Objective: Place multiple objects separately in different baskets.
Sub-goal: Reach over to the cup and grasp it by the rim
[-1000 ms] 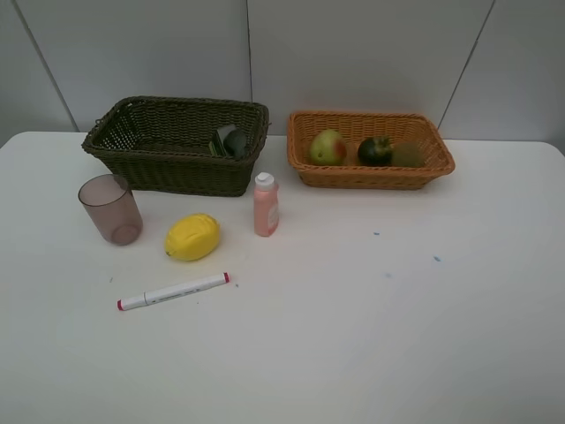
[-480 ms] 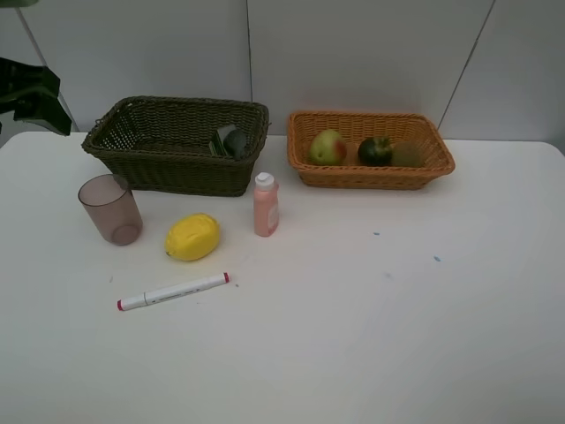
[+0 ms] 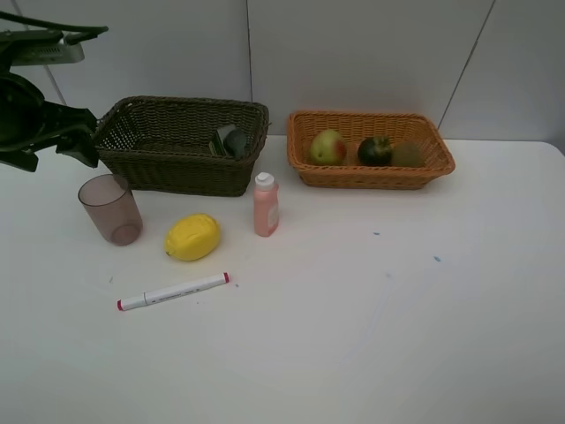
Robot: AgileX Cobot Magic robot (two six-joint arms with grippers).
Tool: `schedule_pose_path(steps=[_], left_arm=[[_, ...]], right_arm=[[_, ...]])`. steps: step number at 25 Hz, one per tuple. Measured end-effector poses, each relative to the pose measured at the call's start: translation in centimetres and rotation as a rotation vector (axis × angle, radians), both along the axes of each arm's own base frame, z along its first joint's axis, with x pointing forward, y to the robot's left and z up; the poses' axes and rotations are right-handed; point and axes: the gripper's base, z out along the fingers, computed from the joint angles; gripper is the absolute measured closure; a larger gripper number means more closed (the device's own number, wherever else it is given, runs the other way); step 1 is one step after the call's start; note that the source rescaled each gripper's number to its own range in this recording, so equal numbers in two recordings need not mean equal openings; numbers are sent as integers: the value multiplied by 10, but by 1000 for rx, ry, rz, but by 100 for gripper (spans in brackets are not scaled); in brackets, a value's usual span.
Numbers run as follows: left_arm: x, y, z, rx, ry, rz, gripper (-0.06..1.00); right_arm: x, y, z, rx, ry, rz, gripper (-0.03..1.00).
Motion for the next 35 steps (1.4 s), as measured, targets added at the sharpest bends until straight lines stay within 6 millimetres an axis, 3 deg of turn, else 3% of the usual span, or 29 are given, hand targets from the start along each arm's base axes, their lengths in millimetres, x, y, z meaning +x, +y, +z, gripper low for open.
schedule_pose_path(steps=[21, 30, 32, 35], left_arm=[[22, -1, -70, 12, 148, 3, -2], [29, -1, -91, 15, 154, 5, -2], [29, -1, -93, 15, 158, 5, 4], [30, -1, -93, 15, 152, 6, 33]], right_arm=[[0, 0, 0, 0, 0, 0, -3], [0, 0, 0, 0, 0, 0, -3], [0, 0, 0, 0, 0, 0, -3], [0, 0, 0, 0, 0, 0, -3]])
